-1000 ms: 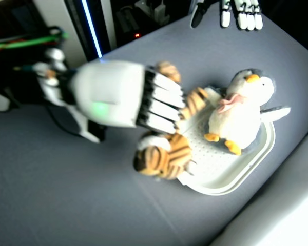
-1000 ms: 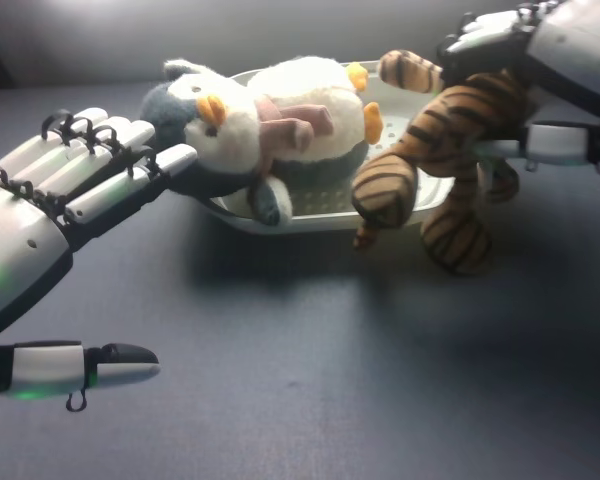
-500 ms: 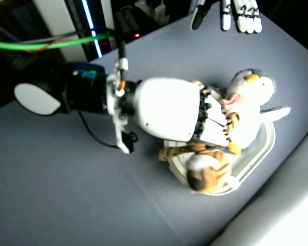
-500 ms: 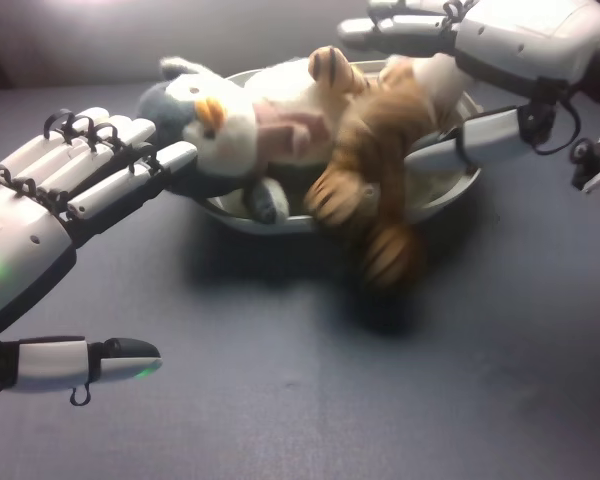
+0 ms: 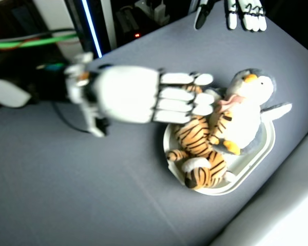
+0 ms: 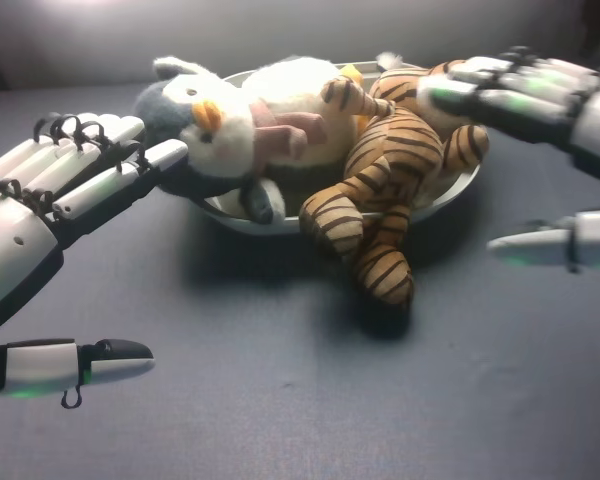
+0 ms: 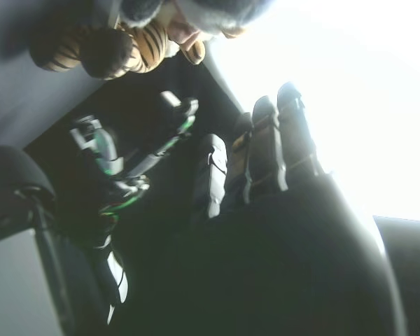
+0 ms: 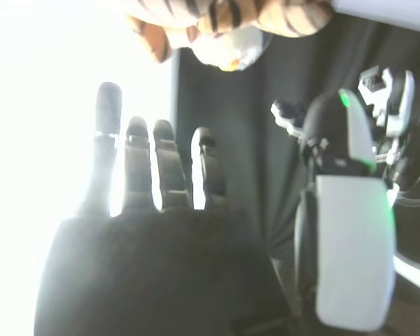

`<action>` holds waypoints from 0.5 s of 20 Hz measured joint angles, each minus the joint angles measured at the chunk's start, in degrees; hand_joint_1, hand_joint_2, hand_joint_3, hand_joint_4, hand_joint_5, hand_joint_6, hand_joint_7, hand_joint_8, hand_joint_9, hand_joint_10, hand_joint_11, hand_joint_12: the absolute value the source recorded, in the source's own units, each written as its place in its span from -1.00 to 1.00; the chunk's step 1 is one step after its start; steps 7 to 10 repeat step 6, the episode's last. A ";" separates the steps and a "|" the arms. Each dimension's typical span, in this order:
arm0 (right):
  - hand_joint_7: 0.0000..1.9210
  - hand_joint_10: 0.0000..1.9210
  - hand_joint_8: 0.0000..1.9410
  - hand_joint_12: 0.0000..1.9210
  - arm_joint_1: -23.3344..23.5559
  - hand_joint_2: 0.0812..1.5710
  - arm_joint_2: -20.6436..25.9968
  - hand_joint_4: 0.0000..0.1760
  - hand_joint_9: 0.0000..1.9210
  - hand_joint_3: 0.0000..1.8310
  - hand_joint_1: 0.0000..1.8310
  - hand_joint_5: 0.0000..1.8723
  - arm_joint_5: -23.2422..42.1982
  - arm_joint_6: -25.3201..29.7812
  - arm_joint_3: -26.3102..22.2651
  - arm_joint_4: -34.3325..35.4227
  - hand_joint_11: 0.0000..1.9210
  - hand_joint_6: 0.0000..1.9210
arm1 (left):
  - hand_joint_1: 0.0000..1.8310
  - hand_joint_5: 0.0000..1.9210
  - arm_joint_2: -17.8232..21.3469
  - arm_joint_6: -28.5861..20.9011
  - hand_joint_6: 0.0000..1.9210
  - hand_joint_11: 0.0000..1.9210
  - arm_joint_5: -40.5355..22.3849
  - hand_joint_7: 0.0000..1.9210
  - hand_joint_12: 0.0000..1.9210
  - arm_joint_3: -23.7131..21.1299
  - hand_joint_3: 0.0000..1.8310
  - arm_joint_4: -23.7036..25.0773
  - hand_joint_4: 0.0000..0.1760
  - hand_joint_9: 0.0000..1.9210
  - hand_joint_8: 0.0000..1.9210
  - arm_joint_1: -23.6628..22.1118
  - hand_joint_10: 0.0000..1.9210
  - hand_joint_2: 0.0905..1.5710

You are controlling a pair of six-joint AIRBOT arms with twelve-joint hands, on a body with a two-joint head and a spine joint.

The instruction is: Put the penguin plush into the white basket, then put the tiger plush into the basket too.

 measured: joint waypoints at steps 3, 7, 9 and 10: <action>-1.00 -1.00 -1.00 -1.00 -8.85 0.29 3.52 1.00 -1.00 -1.00 -0.34 -1.00 10.58 1.68 -4.33 3.26 -1.00 -1.00 | -0.10 -0.98 0.87 -0.33 -1.00 -0.90 -2.03 -1.00 -0.95 -0.52 -1.00 -0.31 0.79 -1.00 -1.00 0.98 -1.00 0.07; -1.00 -1.00 -1.00 -1.00 -16.09 0.36 4.39 0.20 -1.00 -0.99 -0.26 -0.96 18.34 2.38 -6.36 8.22 -1.00 -0.99 | -0.10 -1.00 1.01 -1.66 -1.00 -0.99 -3.93 -1.00 -0.99 -0.52 -0.99 -1.01 0.96 -1.00 -1.00 1.79 -1.00 0.09; -1.00 -1.00 -1.00 -1.00 -16.09 0.36 4.39 0.20 -1.00 -0.99 -0.26 -0.96 18.34 2.38 -6.36 8.22 -1.00 -0.99 | -0.10 -1.00 1.01 -1.66 -1.00 -0.99 -3.93 -1.00 -0.99 -0.52 -0.99 -1.01 0.96 -1.00 -1.00 1.79 -1.00 0.09; -1.00 -1.00 -1.00 -1.00 -16.09 0.36 4.39 0.20 -1.00 -0.99 -0.26 -0.96 18.34 2.38 -6.36 8.22 -1.00 -0.99 | -0.10 -1.00 1.01 -1.66 -1.00 -0.99 -3.93 -1.00 -0.99 -0.52 -0.99 -1.01 0.96 -1.00 -1.00 1.79 -1.00 0.09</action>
